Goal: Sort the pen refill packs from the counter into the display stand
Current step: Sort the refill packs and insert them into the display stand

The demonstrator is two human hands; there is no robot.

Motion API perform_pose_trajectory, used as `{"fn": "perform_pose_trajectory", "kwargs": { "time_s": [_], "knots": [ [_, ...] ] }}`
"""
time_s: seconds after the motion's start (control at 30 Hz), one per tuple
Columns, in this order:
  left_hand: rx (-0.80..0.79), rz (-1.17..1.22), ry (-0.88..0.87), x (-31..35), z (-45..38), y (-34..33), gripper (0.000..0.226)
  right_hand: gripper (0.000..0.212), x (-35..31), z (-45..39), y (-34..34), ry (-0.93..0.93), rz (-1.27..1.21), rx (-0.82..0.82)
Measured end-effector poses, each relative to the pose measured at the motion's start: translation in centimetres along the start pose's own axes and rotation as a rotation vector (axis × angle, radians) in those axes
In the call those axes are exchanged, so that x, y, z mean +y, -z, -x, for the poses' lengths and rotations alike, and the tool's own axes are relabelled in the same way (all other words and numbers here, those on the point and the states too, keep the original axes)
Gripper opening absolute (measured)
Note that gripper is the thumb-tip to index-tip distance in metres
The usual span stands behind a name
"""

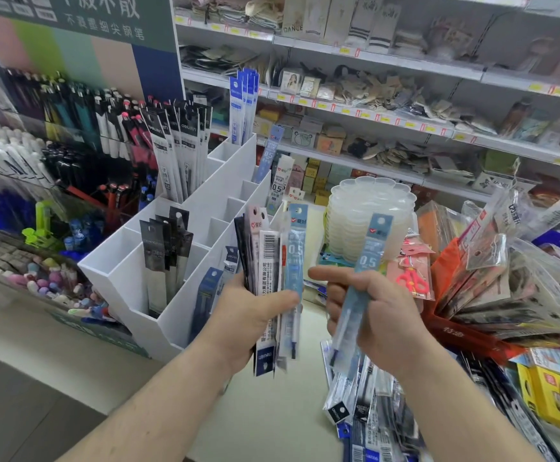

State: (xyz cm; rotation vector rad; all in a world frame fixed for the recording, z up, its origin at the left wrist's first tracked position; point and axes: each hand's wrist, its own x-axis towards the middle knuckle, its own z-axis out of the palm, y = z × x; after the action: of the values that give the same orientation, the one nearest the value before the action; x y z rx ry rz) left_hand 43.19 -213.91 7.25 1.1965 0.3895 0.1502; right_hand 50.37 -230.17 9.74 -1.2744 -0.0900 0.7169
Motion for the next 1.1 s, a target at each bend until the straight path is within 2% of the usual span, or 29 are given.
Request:
{"fn": "perform_pose_trajectory", "kwargs": {
  "time_s": [0.07, 0.17, 0.2, 0.33, 0.43, 0.5, 0.57, 0.67, 0.8, 0.87, 0.93, 1.0, 1.1],
  "knots": [
    [-0.033, 0.005, -0.015, 0.2, 0.0, 0.0, 0.058, 0.025, -0.1, 0.0, 0.1, 0.018, 0.137, -0.048],
    [-0.06, 0.007, -0.033, 0.2, 0.0, -0.1, 0.058, 0.038, -0.1, -0.1, -0.3, 0.11, 0.175, -0.095],
    [-0.066, 0.005, -0.042, 0.3, 0.0, -0.1, 0.057, 0.042, -0.2, -0.1, -0.6, 0.155, 0.193, -0.082],
    [-0.116, -0.011, -0.069, 0.2, 0.0, -0.6, 0.05, 0.034, -0.2, -0.5, -1.6, 0.331, 0.266, 0.021],
    [-0.147, -0.001, -0.081, 0.3, 0.1, -1.1, 0.041, 0.048, 0.1, -1.1, -2.0, 0.394, 0.343, 0.067],
    [-0.141, 0.004, -0.085, 0.3, 0.0, -1.2, 0.036, 0.047, 0.2, -1.4, -2.1, 0.415, 0.356, 0.066],
    [-0.13, 0.026, -0.08, 0.4, -0.1, -1.1, 0.032, 0.059, 0.3, -1.9, -2.0, 0.452, 0.35, 0.057],
    [-0.145, 0.024, -0.068, 0.5, -0.2, -0.9, 0.04, 0.074, 0.5, -2.4, -2.0, 0.492, 0.389, 0.06],
    [-0.186, -0.054, -0.064, 0.8, -0.4, -0.6, 0.045, 0.07, 0.7, -2.7, -1.9, 0.525, 0.519, 0.097],
    [-0.197, -0.085, -0.051, 1.0, -0.6, -0.5, 0.045, 0.089, 1.2, -2.9, -2.0, 0.547, 0.62, 0.147],
    [-0.182, -0.134, -0.049, 1.5, -0.9, -0.4, 0.045, 0.099, 1.0, -2.9, -2.1, 0.532, 0.599, 0.129],
    [-0.145, -0.167, -0.055, 1.9, -1.2, 0.0, 0.045, 0.092, 0.2, -3.1, -2.0, 0.463, 0.463, 0.106],
    [-0.11, -0.19, -0.065, 2.5, -1.6, 0.4, 0.051, 0.063, -1.0, -3.3, -1.7, 0.347, 0.309, 0.077]
  ]
}}
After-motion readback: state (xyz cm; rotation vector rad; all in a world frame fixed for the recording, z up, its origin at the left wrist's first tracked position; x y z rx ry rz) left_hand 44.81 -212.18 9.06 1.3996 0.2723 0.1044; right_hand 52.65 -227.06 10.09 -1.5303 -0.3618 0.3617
